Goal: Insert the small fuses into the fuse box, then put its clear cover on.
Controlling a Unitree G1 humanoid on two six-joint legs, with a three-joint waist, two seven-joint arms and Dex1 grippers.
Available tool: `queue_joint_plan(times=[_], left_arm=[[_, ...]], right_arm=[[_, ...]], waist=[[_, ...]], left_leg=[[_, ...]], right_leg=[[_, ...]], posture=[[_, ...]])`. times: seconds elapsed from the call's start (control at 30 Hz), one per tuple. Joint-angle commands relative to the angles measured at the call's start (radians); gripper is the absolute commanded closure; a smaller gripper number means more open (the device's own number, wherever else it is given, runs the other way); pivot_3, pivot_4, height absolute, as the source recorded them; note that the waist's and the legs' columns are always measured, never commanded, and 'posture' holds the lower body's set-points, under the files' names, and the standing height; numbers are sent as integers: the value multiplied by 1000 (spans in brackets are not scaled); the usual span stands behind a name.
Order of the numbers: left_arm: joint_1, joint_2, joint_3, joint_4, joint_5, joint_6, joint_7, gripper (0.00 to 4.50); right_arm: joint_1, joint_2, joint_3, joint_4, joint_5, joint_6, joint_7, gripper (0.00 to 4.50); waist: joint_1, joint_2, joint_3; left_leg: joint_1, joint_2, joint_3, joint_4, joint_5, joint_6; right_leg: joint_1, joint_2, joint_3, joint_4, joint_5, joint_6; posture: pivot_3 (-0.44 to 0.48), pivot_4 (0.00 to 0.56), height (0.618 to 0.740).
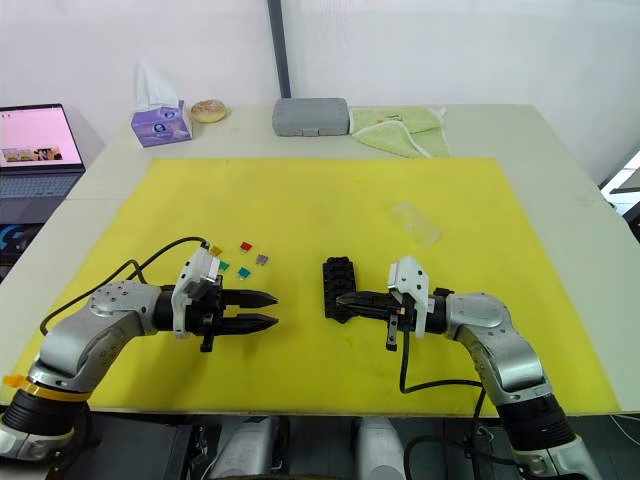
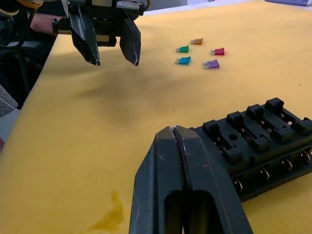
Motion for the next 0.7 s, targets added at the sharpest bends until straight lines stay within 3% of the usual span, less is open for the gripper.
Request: queue_joint_plan(times=[0.03, 0.4, 0.53, 0.7], left_arm=[[-8, -3, 15, -16, 0, -21, 3, 2643], [-25, 8, 40, 20, -12, -7, 5, 2643], [-94, 74, 142, 64, -168, 204, 1, 2643], [-129, 201, 171, 234, -53, 117, -58, 2643]], right_arm=[[16, -13, 27, 20, -29, -1, 5, 4470], [16, -5, -12, 33, 0, -53, 10, 4470], [-11, 5, -135, -66, 150, -16, -21, 4470], [-7, -85, -251, -202, 237, 141, -118, 4470]], waist=[[0, 0, 0], [0, 0, 0], [-1, -1, 0], [-1, 0, 0]], left_leg=[[0, 0, 0, 0, 0, 0], [6, 0, 1, -1, 0, 0], [6, 0, 0, -1, 0, 0], [6, 0, 1, -2, 0, 0]], right_leg=[[0, 0, 0, 0, 0, 0], [5, 0, 1, 0, 0, 0], [5, 0, 1, 0, 0, 0], [4, 0, 1, 0, 0, -1]], posture=[[0, 150, 740], [0, 150, 740], [0, 150, 740], [0, 150, 740]])
